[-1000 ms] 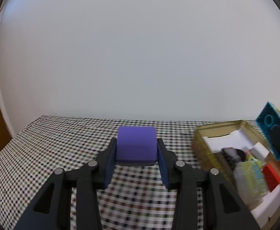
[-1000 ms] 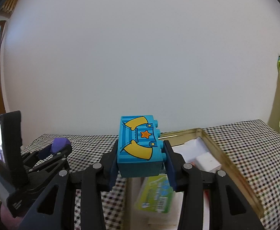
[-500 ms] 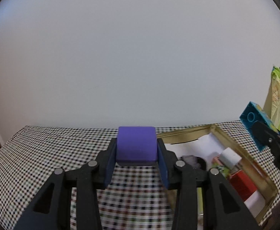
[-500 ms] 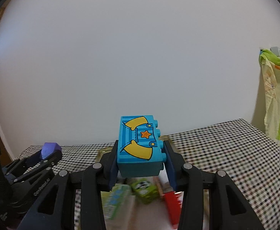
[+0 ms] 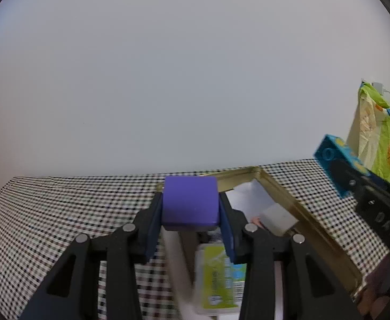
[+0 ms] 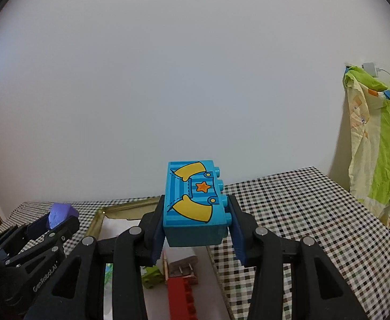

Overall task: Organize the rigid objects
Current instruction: 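Lower the blue brick into the tray with the right tool while the left lowers the purple cube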

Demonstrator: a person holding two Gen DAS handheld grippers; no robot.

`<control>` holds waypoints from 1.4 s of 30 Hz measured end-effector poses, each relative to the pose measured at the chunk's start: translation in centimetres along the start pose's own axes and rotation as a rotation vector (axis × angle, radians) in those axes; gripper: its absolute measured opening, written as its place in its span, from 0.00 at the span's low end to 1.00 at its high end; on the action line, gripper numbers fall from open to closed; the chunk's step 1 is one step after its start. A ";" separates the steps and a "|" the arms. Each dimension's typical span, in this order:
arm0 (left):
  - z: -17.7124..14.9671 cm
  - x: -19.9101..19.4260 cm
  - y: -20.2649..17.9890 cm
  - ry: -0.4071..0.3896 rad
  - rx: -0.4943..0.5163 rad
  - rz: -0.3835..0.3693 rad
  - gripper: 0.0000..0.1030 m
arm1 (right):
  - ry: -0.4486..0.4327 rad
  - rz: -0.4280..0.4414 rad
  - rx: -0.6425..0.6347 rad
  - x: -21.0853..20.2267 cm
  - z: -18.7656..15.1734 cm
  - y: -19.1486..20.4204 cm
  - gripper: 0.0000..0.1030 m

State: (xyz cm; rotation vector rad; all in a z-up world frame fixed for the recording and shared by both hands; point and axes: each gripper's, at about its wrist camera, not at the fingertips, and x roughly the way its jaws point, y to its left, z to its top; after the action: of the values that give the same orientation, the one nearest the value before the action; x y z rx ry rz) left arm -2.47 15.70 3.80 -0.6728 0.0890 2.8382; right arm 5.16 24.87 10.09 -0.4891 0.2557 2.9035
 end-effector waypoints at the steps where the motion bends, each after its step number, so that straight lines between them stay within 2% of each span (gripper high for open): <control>1: 0.0 0.1 -0.3 0.006 0.003 -0.008 0.37 | 0.005 -0.001 0.001 -0.2 0.3 -0.2 0.44; 14: -1.2 1.1 -1.6 0.074 0.049 -0.069 0.37 | 0.060 0.009 -0.041 0.1 -1.0 2.1 0.44; 16: -1.2 1.1 -1.9 0.074 0.066 -0.073 0.37 | 0.075 0.006 -0.043 1.5 -0.5 0.6 0.44; 18: -1.4 0.9 -1.9 0.080 0.076 -0.080 0.37 | 0.094 0.016 -0.040 1.7 -0.7 0.8 0.44; 26: -1.8 1.3 -2.3 0.143 0.095 -0.071 0.37 | 0.136 0.021 -0.064 3.2 0.2 0.3 0.44; 32: -2.0 1.5 -2.0 0.184 0.099 -0.070 0.37 | 0.169 0.035 -0.082 3.8 -0.5 0.6 0.44; 42: -2.4 1.3 -3.1 0.188 0.178 -0.067 0.37 | 0.248 0.086 -0.124 4.6 -1.3 1.9 0.44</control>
State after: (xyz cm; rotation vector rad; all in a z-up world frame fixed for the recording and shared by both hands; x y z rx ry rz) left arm -1.84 18.75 1.00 -0.8818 0.3385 2.6566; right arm 0.93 23.49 7.58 -0.8815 0.1337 2.9516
